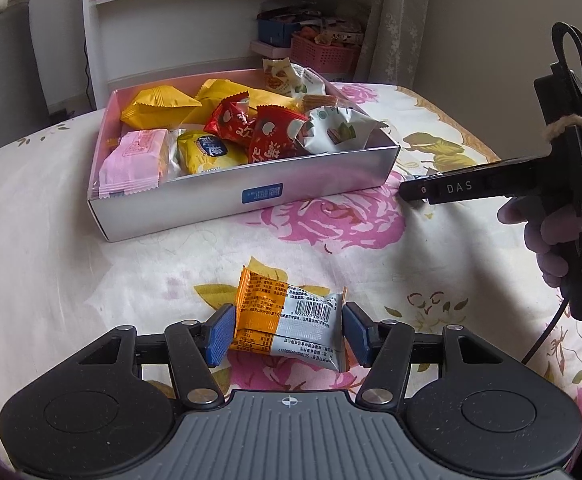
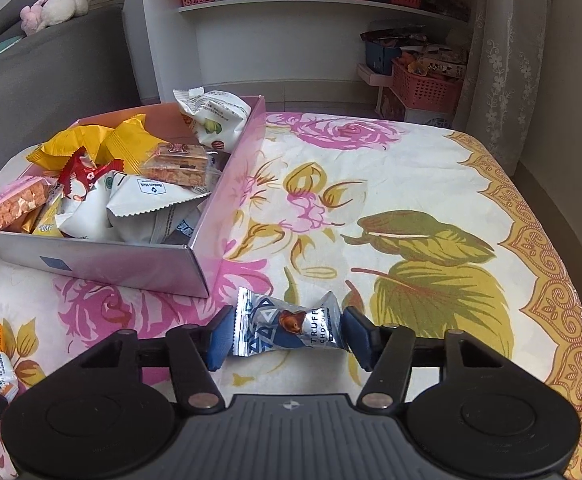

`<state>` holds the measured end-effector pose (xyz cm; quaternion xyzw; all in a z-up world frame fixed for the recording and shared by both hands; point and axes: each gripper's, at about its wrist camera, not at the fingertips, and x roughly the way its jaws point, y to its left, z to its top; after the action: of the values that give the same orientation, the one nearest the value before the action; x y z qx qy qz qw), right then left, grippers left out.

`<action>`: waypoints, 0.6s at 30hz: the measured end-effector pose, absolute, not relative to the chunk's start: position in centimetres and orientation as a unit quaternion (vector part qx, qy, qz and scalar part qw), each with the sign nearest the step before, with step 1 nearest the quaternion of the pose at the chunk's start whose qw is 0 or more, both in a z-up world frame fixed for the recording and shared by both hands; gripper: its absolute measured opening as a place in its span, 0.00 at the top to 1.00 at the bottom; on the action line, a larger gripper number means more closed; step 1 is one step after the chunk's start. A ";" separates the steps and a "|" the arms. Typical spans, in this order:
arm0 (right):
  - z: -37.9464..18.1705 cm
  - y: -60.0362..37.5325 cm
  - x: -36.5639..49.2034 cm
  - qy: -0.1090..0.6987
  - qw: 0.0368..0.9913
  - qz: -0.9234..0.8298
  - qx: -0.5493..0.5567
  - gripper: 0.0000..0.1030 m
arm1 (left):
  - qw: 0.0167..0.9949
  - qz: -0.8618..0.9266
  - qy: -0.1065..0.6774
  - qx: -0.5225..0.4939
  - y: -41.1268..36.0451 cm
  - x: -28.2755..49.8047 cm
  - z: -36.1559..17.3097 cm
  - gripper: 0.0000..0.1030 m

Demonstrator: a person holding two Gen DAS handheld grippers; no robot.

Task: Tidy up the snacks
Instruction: 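Grasp the blue-and-white wrapped candy with the right gripper while the left holds its packet, then carry the orange packet and blue candy over the box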

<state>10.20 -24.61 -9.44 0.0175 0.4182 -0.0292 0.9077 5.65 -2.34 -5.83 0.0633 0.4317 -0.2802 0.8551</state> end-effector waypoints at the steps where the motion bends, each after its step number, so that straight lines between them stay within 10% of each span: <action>1: -9.4 -24.5 10.1 0.418 0.908 -0.028 0.016 0.56 | 0.855 -0.279 0.432 0.064 -2.3 5.6 -5.8 0.45; 18: -8.8 -23.5 9.0 0.433 0.901 0.009 0.020 0.70 | 0.858 -0.261 0.438 0.065 -1.8 5.8 -5.9 0.45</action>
<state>8.98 -23.52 -8.85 0.0199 0.4332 0.0094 0.9010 5.80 -1.78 -5.94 0.0652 0.4380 -0.2613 0.8577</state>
